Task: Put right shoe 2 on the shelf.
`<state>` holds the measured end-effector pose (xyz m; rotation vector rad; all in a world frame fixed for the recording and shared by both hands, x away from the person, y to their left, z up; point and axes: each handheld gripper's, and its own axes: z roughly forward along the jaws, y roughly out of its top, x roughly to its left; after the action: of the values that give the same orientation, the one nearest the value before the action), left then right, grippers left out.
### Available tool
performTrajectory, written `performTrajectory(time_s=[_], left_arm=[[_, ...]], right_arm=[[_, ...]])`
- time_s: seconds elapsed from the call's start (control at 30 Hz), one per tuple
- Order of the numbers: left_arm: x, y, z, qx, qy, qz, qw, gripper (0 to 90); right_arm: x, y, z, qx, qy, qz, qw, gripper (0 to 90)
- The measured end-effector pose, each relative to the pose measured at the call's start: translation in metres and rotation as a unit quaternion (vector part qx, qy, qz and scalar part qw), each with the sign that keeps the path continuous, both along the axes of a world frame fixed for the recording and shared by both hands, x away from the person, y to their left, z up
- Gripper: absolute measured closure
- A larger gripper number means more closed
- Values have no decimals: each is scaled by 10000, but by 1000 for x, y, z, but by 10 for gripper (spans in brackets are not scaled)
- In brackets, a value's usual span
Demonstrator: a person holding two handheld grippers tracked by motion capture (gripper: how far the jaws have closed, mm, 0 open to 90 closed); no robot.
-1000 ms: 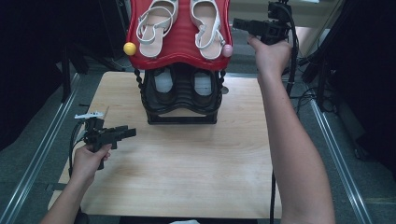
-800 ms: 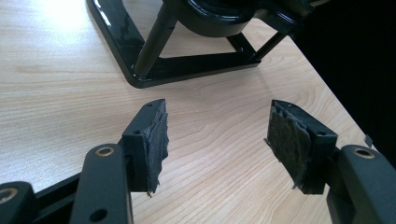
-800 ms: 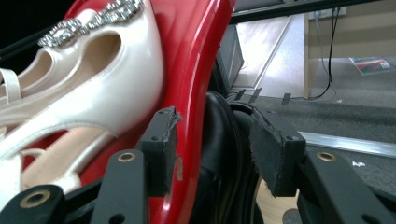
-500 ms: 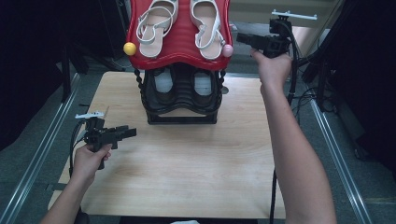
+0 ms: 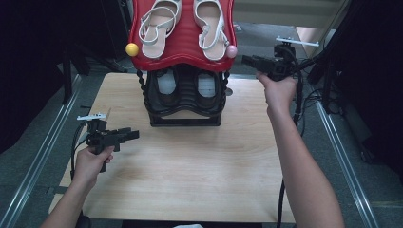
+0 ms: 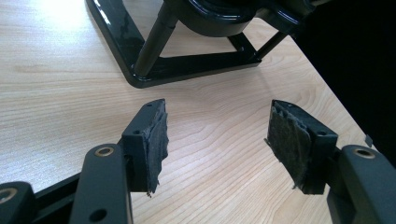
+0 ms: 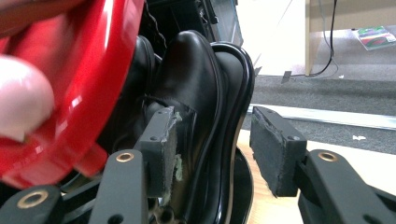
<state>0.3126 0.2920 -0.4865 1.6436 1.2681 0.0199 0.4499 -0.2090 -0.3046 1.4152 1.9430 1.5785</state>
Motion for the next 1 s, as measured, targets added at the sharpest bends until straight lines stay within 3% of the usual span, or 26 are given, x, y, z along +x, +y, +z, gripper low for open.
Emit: performTrajectory(time_s=[0.13, 0.33, 0.43, 0.5, 0.63, 1.0], left_arm=[[0, 0, 1, -15, -2, -6, 10000, 384], [0, -2, 0, -5, 14, -23, 10000, 384], [1, -1, 0, -7, 24, -20, 10000, 383], [1, -1, 0, -6, 23, -21, 10000, 383], [1, -2, -1, -15, 57, -37, 10000, 381], [3, -3, -3, 24, 118, -123, 9999, 377]], right_arm=[[-7, -3, -12, 63, 35, 35, 10000, 522], [-18, -3, -30, -142, 53, 115, 9998, 517], [-23, -5, -37, -77, 82, 141, 9998, 517], [-27, -5, -40, -167, 15, 157, 9997, 516], [-35, -5, -49, -46, 49, 222, 9997, 512], [-60, -9, -88, -45, 193, 280, 9994, 511]])
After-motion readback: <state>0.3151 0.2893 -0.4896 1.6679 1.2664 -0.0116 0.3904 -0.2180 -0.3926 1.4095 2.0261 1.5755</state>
